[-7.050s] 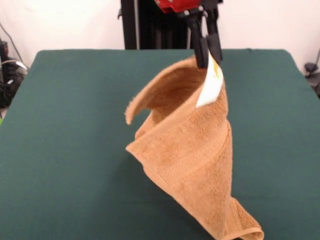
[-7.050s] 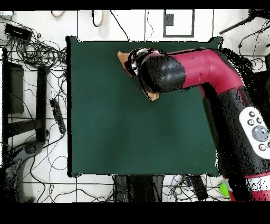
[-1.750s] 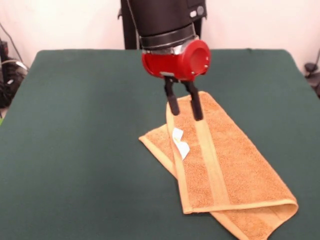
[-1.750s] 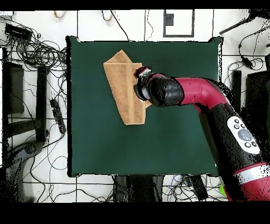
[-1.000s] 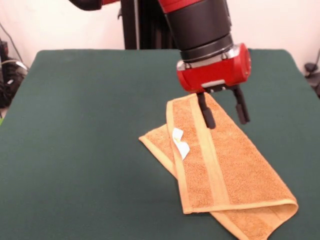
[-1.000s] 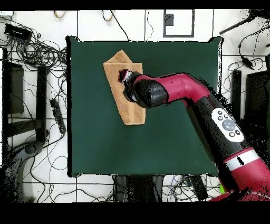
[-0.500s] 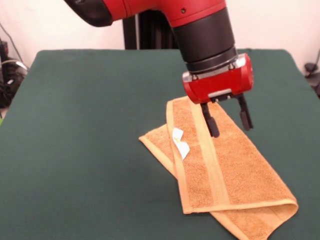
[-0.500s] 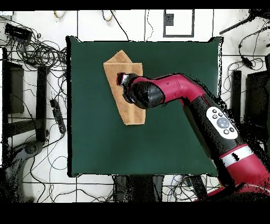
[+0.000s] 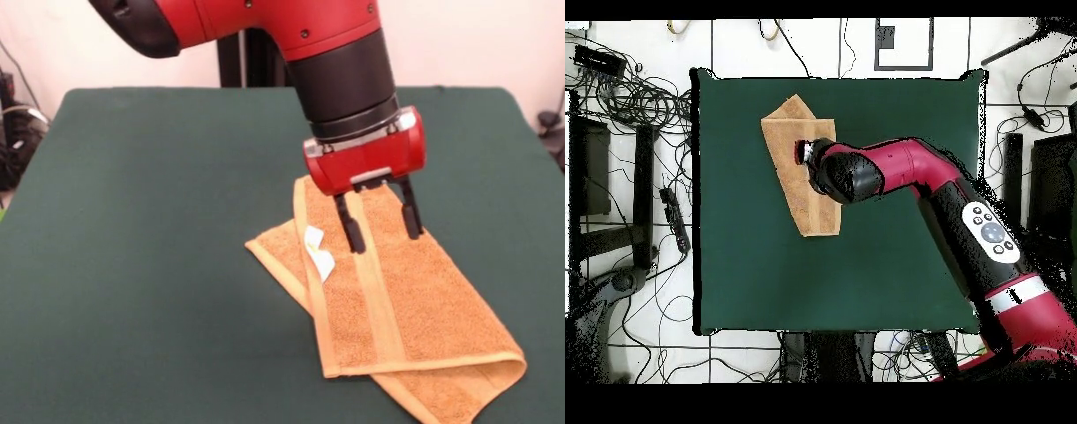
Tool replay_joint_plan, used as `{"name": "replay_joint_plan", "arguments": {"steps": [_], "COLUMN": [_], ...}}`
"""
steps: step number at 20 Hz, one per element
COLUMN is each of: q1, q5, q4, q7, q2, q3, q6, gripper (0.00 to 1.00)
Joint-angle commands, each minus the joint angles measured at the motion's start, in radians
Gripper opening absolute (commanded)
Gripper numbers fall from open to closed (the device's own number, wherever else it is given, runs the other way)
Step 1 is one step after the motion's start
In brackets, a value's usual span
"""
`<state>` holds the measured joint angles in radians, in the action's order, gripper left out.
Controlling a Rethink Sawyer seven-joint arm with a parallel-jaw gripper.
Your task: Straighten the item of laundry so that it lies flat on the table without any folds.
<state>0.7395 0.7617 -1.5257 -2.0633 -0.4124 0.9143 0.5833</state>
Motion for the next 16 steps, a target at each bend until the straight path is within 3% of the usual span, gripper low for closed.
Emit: {"name": "replay_joint_plan", "arguments": {"steps": [1,5,16], "q1": [-0.026,-0.038,-0.099], "q5": [0.051,0.063,0.197], "q4": [0.061,0.062,0.104], "q7": [0.468,0.507,0.369], "q2": [-0.048,-0.086,-0.007], "q3": [-0.006,-0.015,-0.153], "q6": [0.211,0.240,0.138], "gripper": [1.00,1.00,1.00]}}
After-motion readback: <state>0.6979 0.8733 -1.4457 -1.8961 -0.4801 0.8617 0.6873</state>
